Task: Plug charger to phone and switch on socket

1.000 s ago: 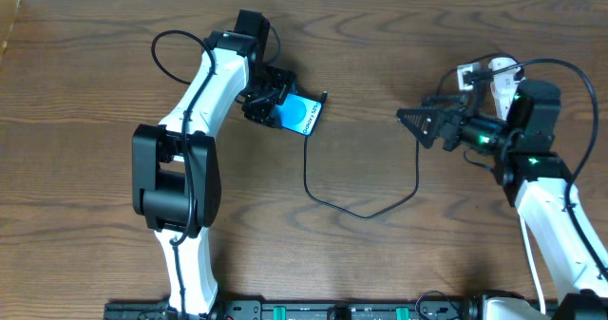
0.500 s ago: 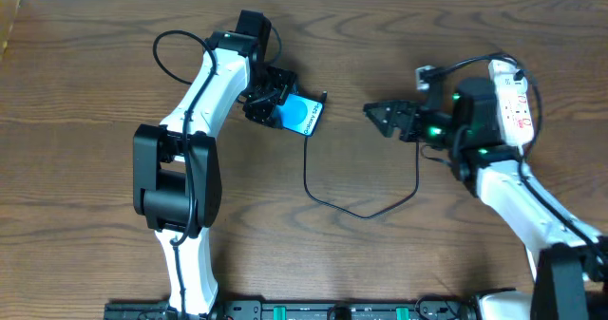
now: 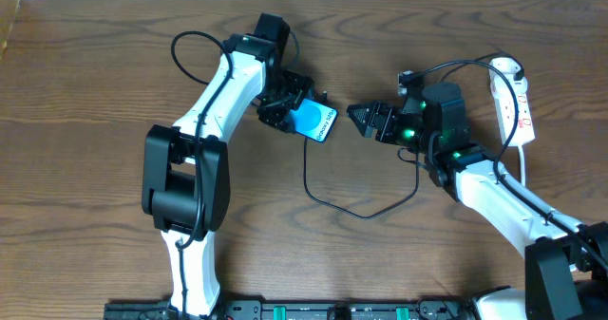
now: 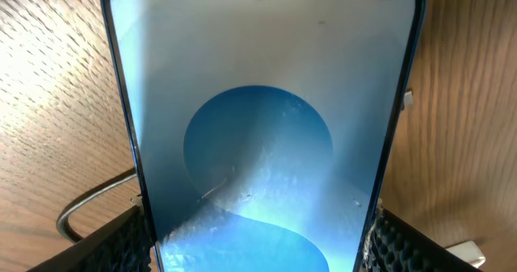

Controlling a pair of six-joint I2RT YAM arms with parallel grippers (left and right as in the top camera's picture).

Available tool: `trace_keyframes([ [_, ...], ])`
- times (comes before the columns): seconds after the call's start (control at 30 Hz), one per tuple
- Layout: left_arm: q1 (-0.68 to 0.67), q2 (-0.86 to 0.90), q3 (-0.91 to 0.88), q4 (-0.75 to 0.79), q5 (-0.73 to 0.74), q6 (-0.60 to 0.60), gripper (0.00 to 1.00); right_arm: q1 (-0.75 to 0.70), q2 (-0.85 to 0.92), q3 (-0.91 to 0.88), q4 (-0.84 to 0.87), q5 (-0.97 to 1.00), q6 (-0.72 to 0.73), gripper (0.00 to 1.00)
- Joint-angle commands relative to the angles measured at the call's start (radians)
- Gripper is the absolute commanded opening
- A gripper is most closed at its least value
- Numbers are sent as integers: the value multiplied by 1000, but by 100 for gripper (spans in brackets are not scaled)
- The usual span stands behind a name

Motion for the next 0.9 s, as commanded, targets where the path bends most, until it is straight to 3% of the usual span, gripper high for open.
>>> trace_keyframes([
  [0.0, -3, -31, 5, -5, 20, 5, 63, 12, 5, 18, -2, 26, 9, 80],
  [0.87, -4, -31, 5, -5, 134, -33, 63, 63, 38, 18, 1, 59, 10, 76],
])
